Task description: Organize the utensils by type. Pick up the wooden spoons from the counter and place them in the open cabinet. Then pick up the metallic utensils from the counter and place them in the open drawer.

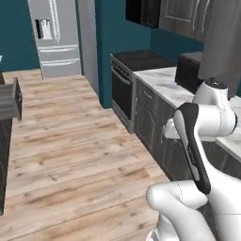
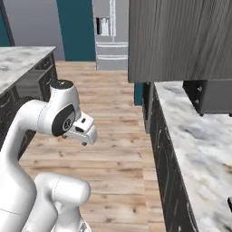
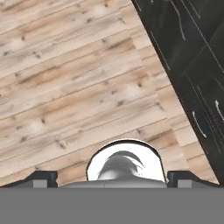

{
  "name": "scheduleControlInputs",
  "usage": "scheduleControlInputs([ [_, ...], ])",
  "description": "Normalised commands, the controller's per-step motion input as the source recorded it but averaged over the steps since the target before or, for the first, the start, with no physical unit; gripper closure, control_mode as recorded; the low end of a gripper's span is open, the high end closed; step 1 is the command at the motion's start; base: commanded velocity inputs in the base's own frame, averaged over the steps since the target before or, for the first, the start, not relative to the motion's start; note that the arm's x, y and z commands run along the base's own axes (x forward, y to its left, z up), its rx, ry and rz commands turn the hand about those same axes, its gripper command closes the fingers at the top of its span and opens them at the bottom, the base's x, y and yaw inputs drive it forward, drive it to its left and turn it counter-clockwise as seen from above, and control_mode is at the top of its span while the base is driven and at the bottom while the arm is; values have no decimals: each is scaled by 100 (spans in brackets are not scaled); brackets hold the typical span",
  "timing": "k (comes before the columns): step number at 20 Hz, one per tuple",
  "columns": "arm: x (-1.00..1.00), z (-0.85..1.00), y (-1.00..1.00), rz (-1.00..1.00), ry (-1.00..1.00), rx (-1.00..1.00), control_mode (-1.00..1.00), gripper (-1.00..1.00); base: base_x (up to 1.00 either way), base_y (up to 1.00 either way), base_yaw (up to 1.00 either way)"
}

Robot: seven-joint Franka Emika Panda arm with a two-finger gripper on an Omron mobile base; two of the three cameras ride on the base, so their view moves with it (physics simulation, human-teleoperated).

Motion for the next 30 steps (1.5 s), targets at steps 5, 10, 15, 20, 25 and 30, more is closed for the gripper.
scheduleControlInputs([
  [5, 0, 0, 0, 0, 0, 0, 100, -100, -5, 14, 99],
  [10, 0, 0, 0, 0, 0, 0, 100, -100, 19, 15, 68],
  [15, 0, 0, 0, 0, 0, 0, 100, -100, 63, 20, 13],
  [20, 0, 0, 0, 0, 0, 0, 100, -100, 74, 23, 0],
  [25, 0, 0, 0, 0, 0, 0, 100, -100, 79, 10, -7],
  [30, 0, 0, 0, 0, 0, 0, 100, -100, 81, 8, -2],
])
